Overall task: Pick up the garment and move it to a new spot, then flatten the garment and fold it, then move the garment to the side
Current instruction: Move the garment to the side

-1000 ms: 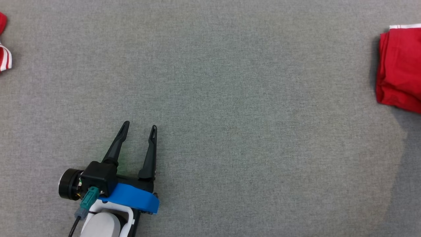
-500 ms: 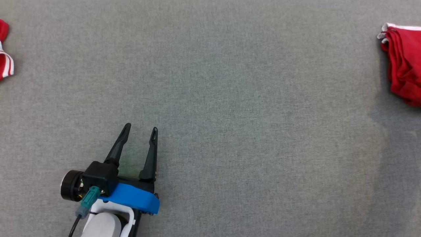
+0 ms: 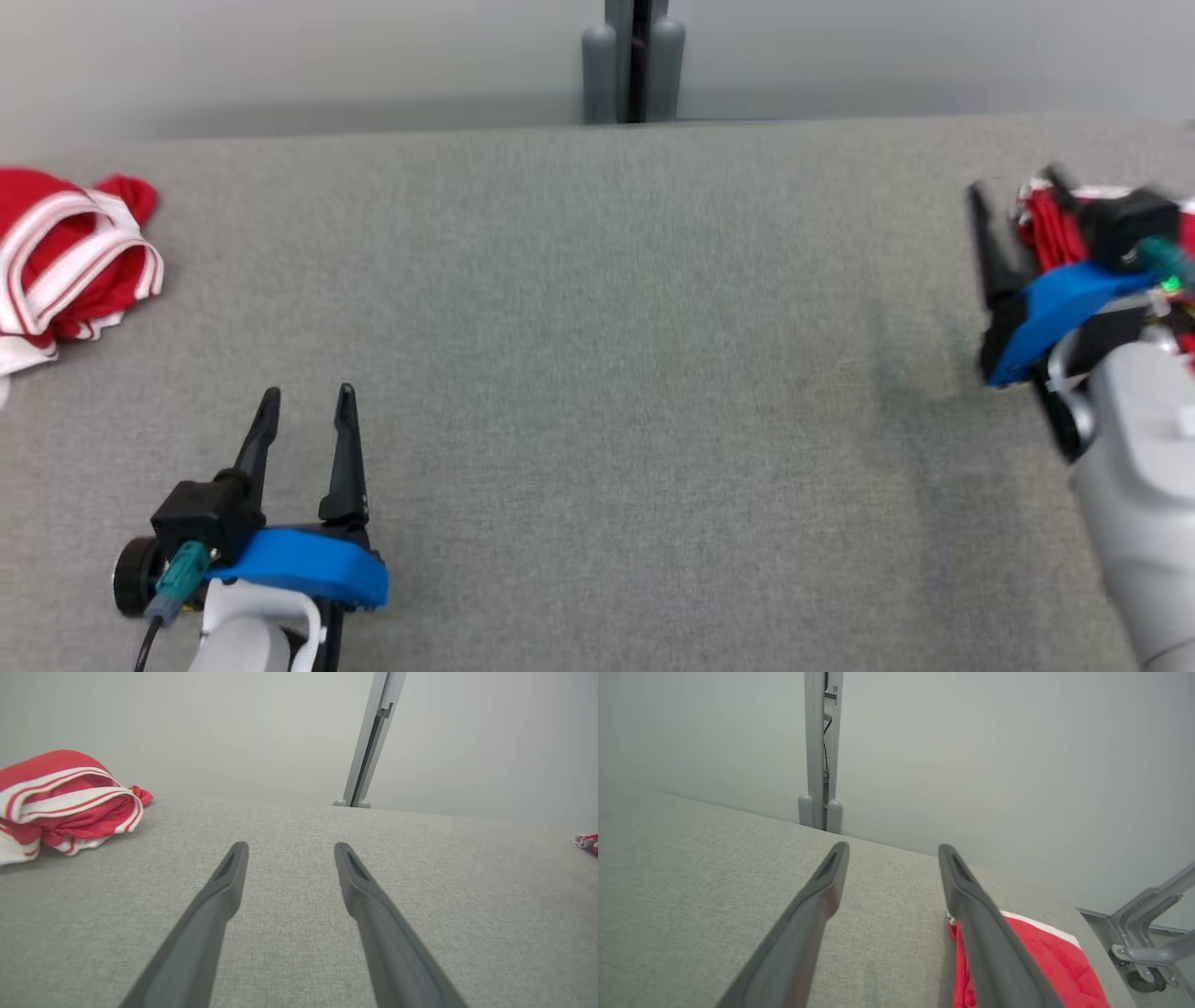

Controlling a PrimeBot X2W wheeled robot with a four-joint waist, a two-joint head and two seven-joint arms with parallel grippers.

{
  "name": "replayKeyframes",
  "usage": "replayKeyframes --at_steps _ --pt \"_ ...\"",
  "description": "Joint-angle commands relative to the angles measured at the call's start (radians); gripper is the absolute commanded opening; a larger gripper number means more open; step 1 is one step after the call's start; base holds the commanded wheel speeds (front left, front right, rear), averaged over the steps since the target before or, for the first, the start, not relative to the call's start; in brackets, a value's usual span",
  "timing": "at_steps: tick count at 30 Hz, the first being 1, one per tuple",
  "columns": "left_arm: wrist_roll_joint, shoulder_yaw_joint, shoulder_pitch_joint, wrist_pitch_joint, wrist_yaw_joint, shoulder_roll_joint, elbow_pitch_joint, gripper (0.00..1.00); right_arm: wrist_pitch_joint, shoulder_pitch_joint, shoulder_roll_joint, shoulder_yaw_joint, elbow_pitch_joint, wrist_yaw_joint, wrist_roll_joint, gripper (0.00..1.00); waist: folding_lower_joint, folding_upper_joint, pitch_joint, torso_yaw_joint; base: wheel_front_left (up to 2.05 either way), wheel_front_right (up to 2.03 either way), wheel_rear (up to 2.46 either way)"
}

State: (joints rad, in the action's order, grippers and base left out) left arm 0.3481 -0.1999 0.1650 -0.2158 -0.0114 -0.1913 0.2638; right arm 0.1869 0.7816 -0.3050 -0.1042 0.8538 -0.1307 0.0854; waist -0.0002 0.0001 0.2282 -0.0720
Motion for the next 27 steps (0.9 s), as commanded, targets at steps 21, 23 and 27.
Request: replayKeyframes --at_steps 21,23,27 --pt "0.054 0.008 -0.151 -0.044 0.010 0.051 0.124 1.00 0.079 -0.686 0.254 0.095 -0.470 0.000 0.042 1.00 0.0002 -0.0001 -0.192 0.071 0.00 0.00 0.00" --pt "0.056 0.009 -0.157 -0.045 0.008 0.051 0.129 1.00 0.079 -0.713 0.254 0.077 -0.485 0.000 0.047 1.00 0.0002 -0.0001 -0.199 0.069 0.00 0.00 0.00" --pt "0.055 0.003 -0.156 -0.046 0.007 0.055 0.140 1.00 0.080 -0.740 0.253 0.074 -0.496 0.000 0.040 1.00 0.0002 -0.0001 -0.218 0.067 0.00 0.00 0.00"
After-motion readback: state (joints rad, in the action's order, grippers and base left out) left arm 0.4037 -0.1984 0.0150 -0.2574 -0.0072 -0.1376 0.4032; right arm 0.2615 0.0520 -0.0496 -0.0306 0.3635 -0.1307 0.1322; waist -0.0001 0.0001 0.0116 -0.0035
